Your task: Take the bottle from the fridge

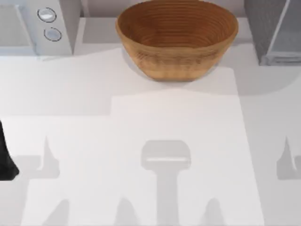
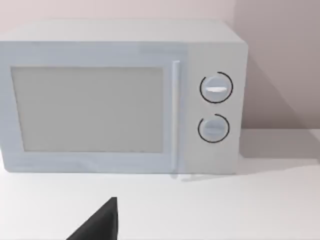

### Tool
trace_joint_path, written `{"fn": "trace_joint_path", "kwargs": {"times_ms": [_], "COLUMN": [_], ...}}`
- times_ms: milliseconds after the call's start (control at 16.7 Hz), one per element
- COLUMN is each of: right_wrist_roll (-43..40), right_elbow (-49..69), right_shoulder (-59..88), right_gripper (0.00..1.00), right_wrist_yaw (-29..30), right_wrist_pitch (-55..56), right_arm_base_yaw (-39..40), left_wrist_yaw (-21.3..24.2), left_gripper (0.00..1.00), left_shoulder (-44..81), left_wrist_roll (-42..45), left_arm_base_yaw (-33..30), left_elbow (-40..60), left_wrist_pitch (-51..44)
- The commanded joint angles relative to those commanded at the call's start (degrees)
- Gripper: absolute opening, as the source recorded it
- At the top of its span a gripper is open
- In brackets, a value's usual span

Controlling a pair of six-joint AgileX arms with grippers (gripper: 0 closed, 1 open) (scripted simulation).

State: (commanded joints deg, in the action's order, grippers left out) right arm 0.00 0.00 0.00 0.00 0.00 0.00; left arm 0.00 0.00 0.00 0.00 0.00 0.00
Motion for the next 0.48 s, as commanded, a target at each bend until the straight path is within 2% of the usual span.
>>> {"fn": "trace_joint_path", "kwargs": {"times_ms": [240, 480], "right_wrist_roll": [0.0, 0.1], "right_elbow": [0.3, 1.8], "right_shoulder": [1.8, 12.5], "right_gripper": [1.00, 1.00], "right_wrist_yaw": [-0.7, -4.5], "right_wrist_pitch": [1.8, 12.6], "right_arm_base_yaw": [-0.6, -4.2], "left_wrist_yaw": [0.0, 0.0], "left_gripper": [1.00, 1.00], "left_shoulder": [0.0, 0.0], "left_wrist_roll": [0.0, 0.0], "left_arm_base_yaw": [0.0, 0.0], "left_elbow": [0.0, 0.0], "left_wrist_pitch": [0.0, 0.0]}}
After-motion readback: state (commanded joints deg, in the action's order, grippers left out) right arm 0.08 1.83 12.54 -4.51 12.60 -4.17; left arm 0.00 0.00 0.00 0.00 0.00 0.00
